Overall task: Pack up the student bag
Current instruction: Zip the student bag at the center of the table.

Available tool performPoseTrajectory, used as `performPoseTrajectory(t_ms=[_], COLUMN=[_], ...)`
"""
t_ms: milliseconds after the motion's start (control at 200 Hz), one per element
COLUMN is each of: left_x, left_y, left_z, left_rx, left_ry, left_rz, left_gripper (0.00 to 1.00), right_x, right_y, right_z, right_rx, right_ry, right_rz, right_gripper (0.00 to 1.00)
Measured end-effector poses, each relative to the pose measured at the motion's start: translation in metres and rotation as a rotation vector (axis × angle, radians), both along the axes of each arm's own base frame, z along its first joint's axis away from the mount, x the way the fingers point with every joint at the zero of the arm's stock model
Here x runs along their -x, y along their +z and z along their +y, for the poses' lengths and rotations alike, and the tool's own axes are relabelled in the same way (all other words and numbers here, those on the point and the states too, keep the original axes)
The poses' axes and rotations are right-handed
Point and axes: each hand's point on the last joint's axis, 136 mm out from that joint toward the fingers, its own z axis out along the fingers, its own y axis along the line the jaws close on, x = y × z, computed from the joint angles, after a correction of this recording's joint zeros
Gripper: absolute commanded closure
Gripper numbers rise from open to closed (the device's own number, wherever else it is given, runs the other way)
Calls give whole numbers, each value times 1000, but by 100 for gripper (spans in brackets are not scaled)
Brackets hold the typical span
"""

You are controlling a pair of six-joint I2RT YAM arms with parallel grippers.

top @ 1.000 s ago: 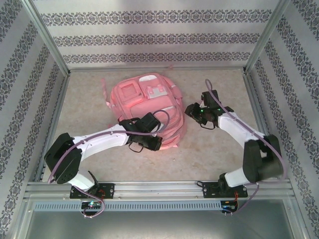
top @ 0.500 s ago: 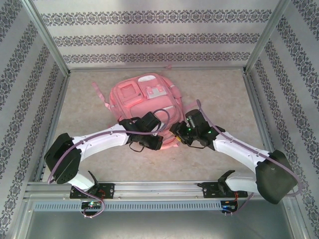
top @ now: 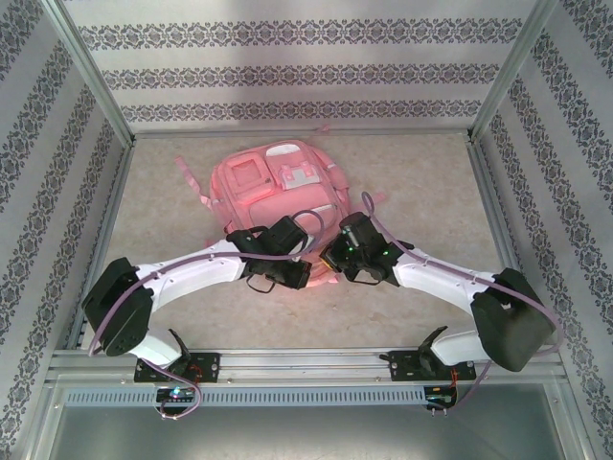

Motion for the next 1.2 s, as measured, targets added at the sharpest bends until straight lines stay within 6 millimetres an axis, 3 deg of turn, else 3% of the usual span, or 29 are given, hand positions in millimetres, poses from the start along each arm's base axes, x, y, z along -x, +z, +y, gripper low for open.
performPoseTrajectory(t_ms=[660,1199], left_x=[-15,-30], left_y=[10,-9], left_z=[45,82], left_rx=[-40,-95], left_ry=[94,207], left_rz=[-99,-77], left_gripper=[100,100], right_x=[-12,-28], right_y=[25,25], right_z=[-30,-64], right_rx=[-20,2], right_ry=[-97,-126], right_rz=[-62,-70], right_gripper=[100,100])
